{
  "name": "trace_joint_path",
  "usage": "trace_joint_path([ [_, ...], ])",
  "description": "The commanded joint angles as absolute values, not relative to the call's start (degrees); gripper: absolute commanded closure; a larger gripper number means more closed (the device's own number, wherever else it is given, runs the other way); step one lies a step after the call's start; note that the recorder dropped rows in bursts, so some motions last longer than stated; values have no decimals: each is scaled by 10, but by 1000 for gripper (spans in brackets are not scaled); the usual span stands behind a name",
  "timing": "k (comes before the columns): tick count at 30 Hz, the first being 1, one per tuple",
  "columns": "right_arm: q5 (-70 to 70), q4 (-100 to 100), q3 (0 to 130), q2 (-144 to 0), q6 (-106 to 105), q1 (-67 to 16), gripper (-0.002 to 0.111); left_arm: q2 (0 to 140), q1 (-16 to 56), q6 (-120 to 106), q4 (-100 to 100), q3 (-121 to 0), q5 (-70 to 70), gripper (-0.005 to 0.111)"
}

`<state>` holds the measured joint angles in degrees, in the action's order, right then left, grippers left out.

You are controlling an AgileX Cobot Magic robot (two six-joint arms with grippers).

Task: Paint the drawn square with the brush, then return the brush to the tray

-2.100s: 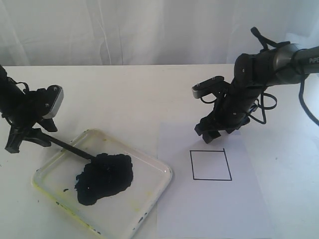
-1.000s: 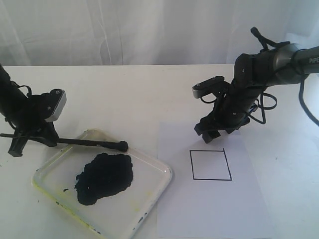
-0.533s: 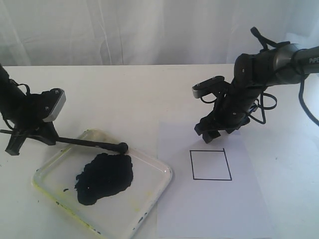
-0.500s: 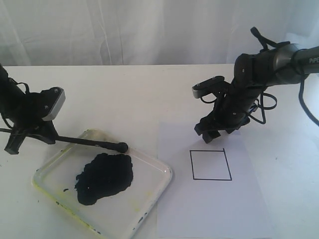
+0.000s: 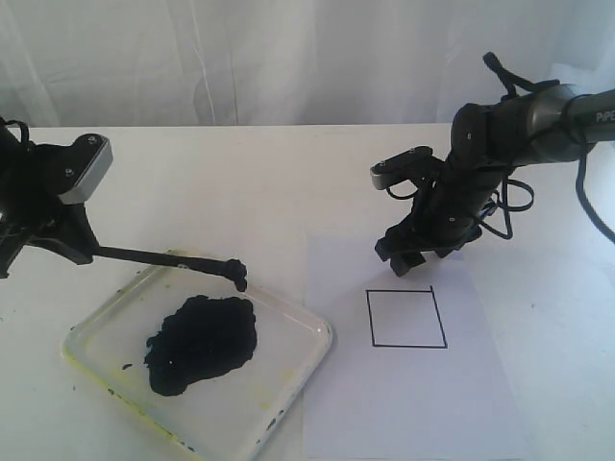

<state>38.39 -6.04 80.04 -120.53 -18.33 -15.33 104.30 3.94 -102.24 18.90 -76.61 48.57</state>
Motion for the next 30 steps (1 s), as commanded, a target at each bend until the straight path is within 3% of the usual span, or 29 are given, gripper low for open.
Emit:
trace_joint_path([
  [1,381,-55,799,-1214,-181,-154,42,1012,68,-938,155,-767,523,107],
  [30,359,-55,799,-1214,-181,-154,42,1001,281,-574,26,-767,493,107],
])
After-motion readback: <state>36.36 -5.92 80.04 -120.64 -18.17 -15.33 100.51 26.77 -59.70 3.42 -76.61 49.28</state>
